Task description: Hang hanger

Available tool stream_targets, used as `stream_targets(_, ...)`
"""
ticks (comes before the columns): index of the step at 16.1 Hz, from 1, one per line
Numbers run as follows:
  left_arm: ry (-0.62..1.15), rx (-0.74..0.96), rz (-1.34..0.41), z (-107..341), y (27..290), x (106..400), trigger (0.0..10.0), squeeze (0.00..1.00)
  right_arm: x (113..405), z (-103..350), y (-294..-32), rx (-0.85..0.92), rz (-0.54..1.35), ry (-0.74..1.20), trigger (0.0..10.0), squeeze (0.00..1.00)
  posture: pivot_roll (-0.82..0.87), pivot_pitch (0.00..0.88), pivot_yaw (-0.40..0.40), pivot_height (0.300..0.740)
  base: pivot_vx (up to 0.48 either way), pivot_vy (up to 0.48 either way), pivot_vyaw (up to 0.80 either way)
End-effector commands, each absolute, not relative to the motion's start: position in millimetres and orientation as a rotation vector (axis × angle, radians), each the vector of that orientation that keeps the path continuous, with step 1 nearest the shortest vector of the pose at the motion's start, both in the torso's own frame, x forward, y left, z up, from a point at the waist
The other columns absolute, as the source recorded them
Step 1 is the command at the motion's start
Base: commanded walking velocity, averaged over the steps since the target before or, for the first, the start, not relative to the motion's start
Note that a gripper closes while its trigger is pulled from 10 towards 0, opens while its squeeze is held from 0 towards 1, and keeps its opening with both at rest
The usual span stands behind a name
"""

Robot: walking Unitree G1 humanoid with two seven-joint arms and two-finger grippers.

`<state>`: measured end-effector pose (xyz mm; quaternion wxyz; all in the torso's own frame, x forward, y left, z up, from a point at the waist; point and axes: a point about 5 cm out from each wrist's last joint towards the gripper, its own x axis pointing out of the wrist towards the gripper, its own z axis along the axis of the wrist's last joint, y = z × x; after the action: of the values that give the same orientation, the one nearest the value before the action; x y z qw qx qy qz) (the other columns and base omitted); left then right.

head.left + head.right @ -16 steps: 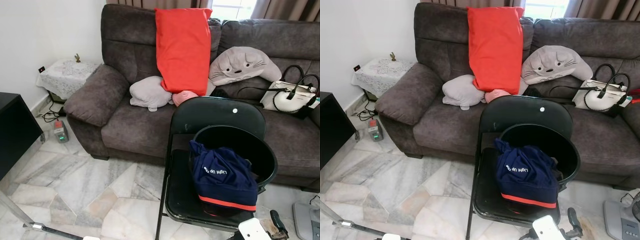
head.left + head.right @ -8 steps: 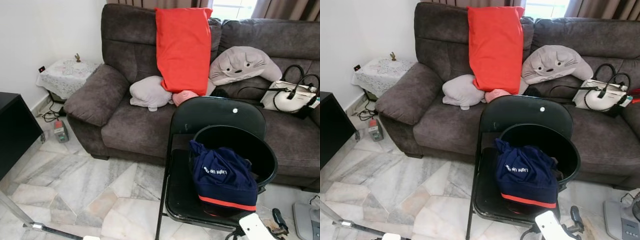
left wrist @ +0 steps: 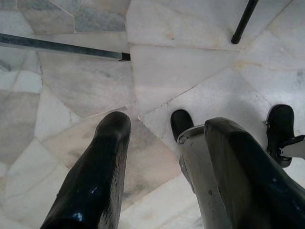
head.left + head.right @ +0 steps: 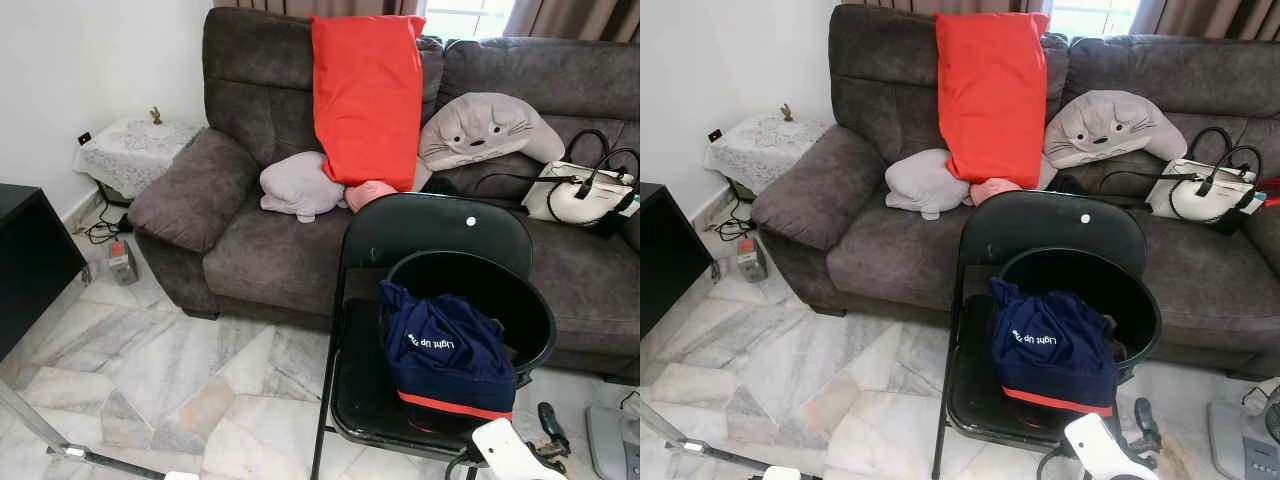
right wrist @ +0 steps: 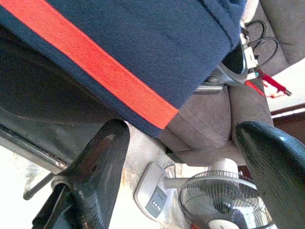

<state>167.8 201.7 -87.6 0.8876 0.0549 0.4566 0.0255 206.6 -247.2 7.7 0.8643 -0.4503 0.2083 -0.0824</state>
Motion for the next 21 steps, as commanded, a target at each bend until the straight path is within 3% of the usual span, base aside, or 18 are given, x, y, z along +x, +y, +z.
stream_targets(1,0.974,0.114,0.063,-90,202,162,10.0,0.0,207,7,-246,-0.958,-0.159,0.43,10.0,0.0,-0.09,0.058,0.004,0.74,0.0,0.0,0.0)
stream_targets(16,0.968,0.134,0.072,-90,203,163,10.0,0.0,193,19,-249,-1.011,-0.216,0.291,10.0,0.0,-0.1,0.052,0.006,0.74,0.0,0.0,0.0)
stream_targets(21,0.973,0.129,0.065,-90,202,163,10.0,0.0,186,6,-251,-0.993,-0.177,0.389,10.0,0.0,-0.1,0.048,0.005,0.74,0.0,0.0,0.0)
